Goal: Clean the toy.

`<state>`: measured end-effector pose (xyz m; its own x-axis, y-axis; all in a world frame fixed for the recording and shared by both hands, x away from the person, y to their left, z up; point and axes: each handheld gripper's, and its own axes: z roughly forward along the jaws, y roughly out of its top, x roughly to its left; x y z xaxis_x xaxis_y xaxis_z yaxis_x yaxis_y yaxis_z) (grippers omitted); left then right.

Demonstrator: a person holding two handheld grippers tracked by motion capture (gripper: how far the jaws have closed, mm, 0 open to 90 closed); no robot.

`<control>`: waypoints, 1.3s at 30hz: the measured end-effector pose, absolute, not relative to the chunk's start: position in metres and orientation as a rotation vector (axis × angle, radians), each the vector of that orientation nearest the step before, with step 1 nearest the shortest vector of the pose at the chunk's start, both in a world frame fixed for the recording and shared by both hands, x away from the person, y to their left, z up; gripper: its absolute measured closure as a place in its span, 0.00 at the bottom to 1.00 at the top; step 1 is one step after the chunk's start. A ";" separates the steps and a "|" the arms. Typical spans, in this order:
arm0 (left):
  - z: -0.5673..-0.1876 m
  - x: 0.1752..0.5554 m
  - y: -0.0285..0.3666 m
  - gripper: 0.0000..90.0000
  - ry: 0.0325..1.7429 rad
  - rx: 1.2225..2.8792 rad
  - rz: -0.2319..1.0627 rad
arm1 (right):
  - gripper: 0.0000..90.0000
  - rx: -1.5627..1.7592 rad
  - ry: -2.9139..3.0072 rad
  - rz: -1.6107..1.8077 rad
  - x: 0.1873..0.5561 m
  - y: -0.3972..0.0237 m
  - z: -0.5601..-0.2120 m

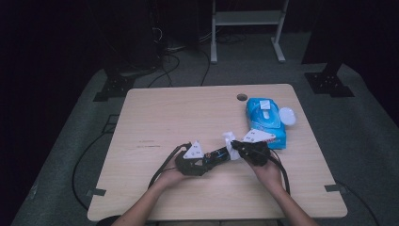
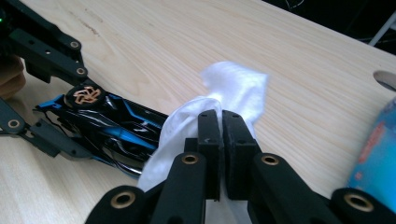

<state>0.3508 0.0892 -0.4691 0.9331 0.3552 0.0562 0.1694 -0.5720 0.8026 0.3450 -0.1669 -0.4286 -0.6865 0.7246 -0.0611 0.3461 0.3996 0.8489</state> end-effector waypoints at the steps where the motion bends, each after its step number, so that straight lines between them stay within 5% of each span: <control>1: -0.470 0.351 0.089 0.63 0.368 2.189 0.266 | 0.96 0.931 2.241 1.218 0.345 -0.169 -0.428; 39: -0.470 0.351 0.089 0.63 0.349 2.217 0.274 | 0.96 0.981 2.180 1.267 0.344 -0.169 -0.430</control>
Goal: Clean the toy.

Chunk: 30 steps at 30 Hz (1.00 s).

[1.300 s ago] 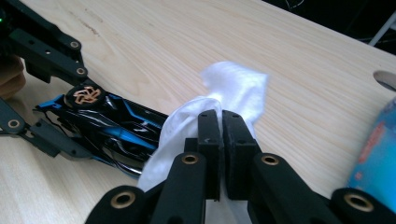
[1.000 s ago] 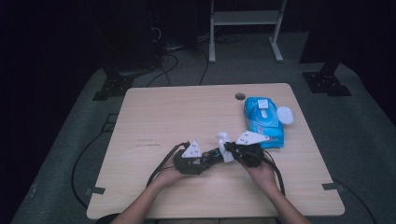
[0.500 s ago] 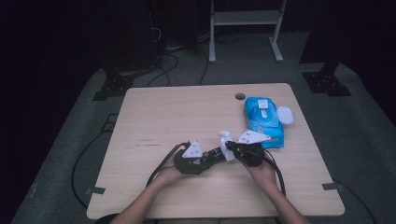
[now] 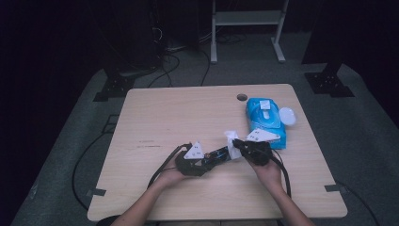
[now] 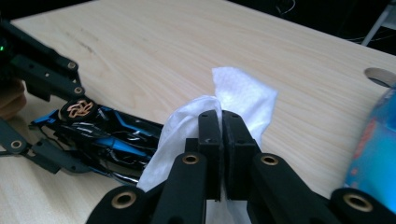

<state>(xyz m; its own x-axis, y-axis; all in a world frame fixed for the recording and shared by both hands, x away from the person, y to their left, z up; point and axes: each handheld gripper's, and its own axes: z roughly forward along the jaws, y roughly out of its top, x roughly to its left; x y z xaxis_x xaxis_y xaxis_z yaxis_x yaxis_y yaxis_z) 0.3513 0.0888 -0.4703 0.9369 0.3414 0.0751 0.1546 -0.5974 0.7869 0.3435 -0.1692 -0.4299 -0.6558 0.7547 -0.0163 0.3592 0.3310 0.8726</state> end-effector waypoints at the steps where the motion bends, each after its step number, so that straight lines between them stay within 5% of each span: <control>1: -0.470 0.351 0.089 0.63 0.347 2.221 0.276 | 0.96 0.972 2.192 1.256 0.344 -0.166 -0.431; 14: -0.472 0.351 0.086 0.63 0.350 2.234 0.270 | 0.96 0.748 2.348 1.307 0.332 -0.110 -0.429; 23: -0.472 0.351 0.087 0.63 0.343 2.235 0.289 | 0.96 0.966 2.212 1.254 0.347 -0.176 -0.429; 30: -0.471 0.352 0.088 0.63 0.344 2.237 0.293 | 0.96 0.975 2.183 1.219 0.347 -0.179 -0.428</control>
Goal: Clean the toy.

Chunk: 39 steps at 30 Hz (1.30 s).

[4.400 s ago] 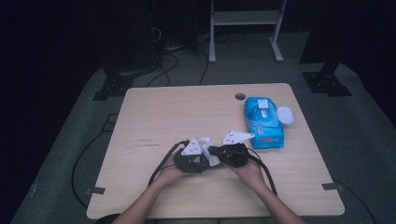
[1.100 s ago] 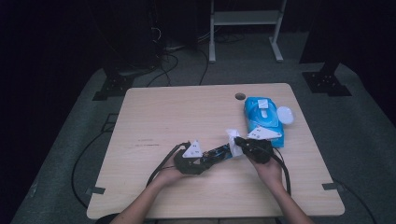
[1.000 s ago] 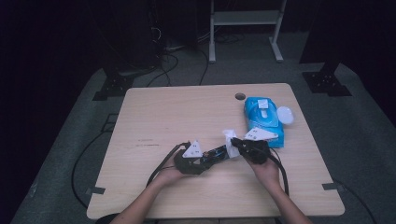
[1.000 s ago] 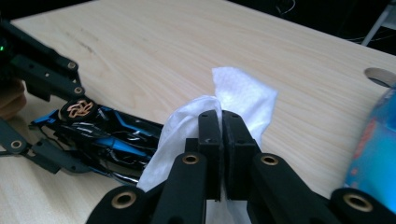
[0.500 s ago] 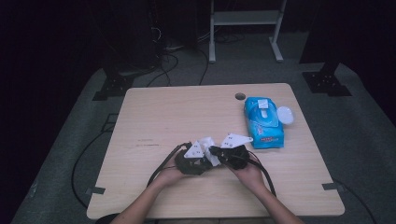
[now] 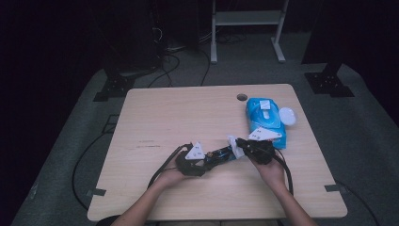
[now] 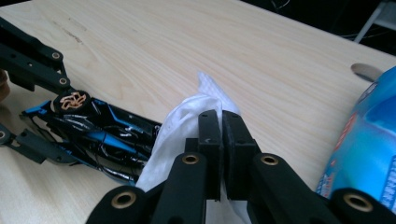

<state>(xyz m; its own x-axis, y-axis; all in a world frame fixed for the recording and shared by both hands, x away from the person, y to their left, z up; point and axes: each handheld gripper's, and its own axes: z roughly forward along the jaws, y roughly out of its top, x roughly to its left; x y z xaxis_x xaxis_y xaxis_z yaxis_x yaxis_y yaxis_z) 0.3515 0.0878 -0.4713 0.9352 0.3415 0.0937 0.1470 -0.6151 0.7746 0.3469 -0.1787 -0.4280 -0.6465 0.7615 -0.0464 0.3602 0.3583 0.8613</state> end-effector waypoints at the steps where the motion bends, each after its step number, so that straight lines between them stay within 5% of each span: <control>1: -0.471 0.352 0.088 0.63 0.342 2.236 0.293 | 0.96 0.974 2.173 1.227 0.346 -0.179 -0.426; 12: -0.471 0.353 0.090 0.63 0.349 2.238 0.300 | 0.97 1.037 2.127 1.266 0.346 -0.200 -0.417; 26: -0.470 0.353 0.091 0.63 0.349 2.242 0.304 | 0.97 0.896 2.280 1.218 0.344 -0.160 -0.428; 39: -0.468 0.353 0.090 0.60 0.353 2.229 0.301 | 0.63 0.821 2.358 1.343 0.350 -0.173 -0.420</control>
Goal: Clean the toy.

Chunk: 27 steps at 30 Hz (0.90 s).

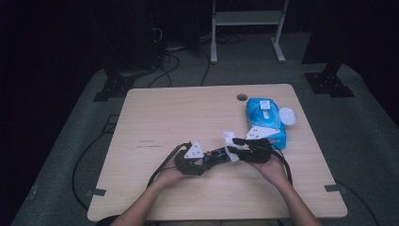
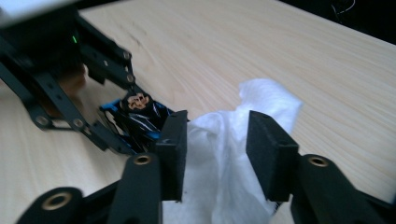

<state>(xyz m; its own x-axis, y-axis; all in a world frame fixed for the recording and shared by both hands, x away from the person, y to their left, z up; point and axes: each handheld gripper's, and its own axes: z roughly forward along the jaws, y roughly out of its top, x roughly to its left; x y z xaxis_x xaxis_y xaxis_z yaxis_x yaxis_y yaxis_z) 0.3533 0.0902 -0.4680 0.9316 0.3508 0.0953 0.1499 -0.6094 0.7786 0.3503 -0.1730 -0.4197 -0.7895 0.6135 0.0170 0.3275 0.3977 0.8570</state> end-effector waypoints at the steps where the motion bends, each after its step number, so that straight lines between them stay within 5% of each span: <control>1: -0.468 0.353 0.090 0.60 0.355 2.228 0.300 | 0.63 0.802 2.366 1.313 0.352 -0.168 -0.423; 3: -0.468 0.354 0.091 0.60 0.357 2.228 0.300 | 0.65 0.791 2.371 1.276 0.354 -0.162 -0.427; 8: -0.467 0.354 0.090 0.61 0.353 2.227 0.300 | 0.91 0.875 2.309 1.279 0.353 -0.164 -0.430; 15: -0.467 0.353 0.089 0.63 0.341 2.228 0.302 | 0.94 0.982 2.276 1.291 0.353 -0.171 -0.423; 27: -0.468 0.353 0.090 0.63 0.354 2.223 0.310 | 0.94 0.702 2.380 1.314 0.329 -0.099 -0.430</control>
<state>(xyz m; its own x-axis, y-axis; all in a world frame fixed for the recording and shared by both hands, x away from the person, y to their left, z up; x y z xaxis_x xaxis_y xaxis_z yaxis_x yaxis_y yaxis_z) 0.3528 0.0900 -0.4680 0.9295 0.3548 0.1009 0.1463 -0.6056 0.7822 0.3285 -0.0992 -0.4303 -0.8233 0.5654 -0.0504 0.2587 0.4527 0.8533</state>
